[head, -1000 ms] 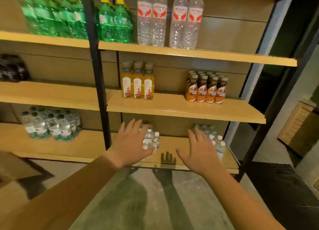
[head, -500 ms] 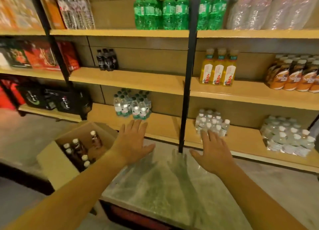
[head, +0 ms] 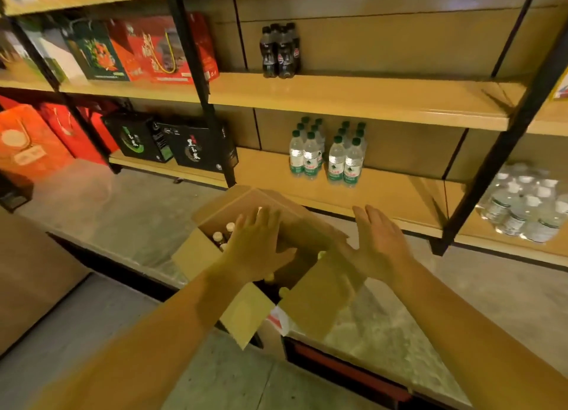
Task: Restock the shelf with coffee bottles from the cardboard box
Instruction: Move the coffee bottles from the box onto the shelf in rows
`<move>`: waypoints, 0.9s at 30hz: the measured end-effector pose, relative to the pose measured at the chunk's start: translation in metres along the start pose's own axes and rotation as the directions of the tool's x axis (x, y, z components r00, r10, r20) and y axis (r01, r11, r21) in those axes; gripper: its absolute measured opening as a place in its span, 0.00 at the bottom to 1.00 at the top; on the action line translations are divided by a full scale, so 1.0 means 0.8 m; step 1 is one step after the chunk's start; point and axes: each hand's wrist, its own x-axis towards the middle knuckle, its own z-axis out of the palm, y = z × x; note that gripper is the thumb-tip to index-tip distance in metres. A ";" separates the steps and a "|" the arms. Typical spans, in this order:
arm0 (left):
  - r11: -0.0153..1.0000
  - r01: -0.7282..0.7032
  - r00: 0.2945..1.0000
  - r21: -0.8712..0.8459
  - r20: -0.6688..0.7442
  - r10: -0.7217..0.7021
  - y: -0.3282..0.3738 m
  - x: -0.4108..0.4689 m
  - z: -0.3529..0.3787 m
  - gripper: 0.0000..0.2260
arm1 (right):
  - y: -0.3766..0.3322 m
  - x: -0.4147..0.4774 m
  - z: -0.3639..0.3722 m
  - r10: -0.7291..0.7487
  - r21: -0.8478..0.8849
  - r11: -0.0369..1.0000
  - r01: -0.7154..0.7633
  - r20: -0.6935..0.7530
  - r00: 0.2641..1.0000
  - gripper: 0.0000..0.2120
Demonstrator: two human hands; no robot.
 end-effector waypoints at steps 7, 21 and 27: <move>0.988 0.126 0.989 -0.085 0.091 -0.118 -0.087 0.045 0.055 0.44 | -0.061 0.084 0.075 -0.088 0.069 0.994 0.083 0.077 0.993 0.36; 0.999 -0.028 0.880 -0.044 0.473 0.046 -0.220 0.146 0.128 0.42 | -0.103 0.178 0.195 -0.032 0.083 0.997 0.005 0.330 0.943 0.40; 0.955 -0.231 0.689 -0.188 0.661 0.297 -0.260 0.208 0.201 0.46 | -0.105 0.179 0.252 0.143 0.074 0.974 -0.214 0.530 0.836 0.40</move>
